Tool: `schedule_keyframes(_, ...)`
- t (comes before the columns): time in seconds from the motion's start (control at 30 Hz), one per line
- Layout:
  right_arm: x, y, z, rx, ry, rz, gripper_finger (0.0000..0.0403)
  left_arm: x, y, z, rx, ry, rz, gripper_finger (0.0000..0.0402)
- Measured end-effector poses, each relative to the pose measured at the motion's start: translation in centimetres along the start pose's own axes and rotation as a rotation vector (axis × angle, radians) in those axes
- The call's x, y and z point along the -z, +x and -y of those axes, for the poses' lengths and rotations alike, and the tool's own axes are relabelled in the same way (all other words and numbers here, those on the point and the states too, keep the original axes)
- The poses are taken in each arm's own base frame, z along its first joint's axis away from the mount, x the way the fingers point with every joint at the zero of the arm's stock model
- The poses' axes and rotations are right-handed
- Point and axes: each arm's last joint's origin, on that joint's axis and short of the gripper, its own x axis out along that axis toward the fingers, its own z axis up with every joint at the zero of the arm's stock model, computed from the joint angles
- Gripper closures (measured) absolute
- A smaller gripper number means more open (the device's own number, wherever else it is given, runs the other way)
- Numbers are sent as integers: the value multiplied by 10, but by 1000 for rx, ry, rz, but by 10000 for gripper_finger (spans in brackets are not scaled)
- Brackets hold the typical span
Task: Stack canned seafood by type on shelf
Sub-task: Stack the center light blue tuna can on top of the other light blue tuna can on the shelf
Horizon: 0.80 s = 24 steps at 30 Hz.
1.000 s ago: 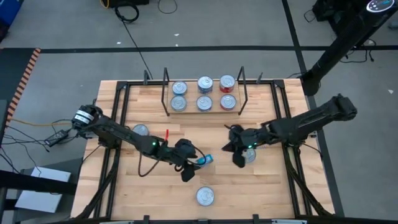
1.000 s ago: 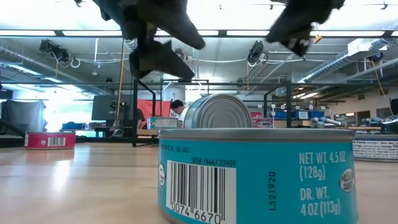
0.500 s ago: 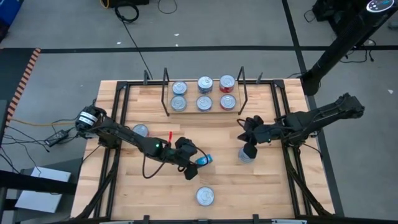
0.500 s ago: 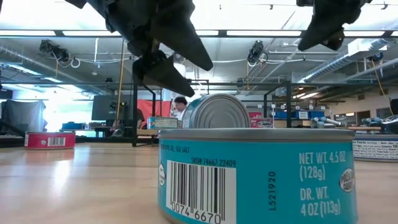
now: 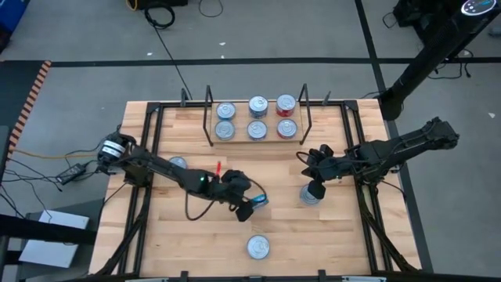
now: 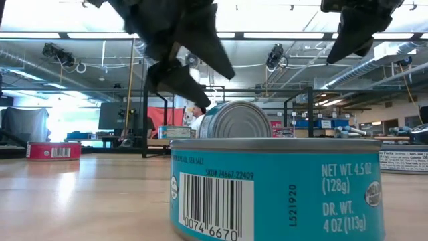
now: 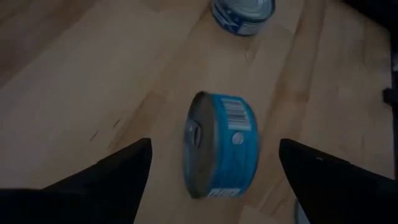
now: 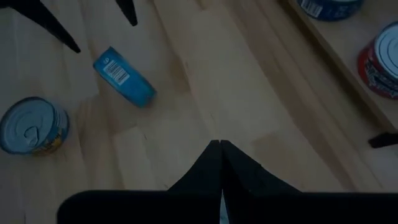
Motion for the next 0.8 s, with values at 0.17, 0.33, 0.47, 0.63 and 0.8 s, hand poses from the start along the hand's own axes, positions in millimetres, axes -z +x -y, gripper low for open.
schedule_keyframes(0.17,-2,0,0,-1,-11,11,392,-24,10,9,-15,125,-135,45)
schedule_keyframes(0.33,-3,1,2,8,26,16,392,-36,24,19,-53,225,-289,45)
schedule_keyframes(0.47,-5,1,3,11,42,28,392,-37,34,23,-86,280,-354,46)
schedule_keyframes(0.63,-5,1,3,11,47,28,392,-36,39,23,-91,245,-367,54)
schedule_keyframes(0.8,-5,1,3,24,31,40,392,-36,40,22,-97,201,-369,81)
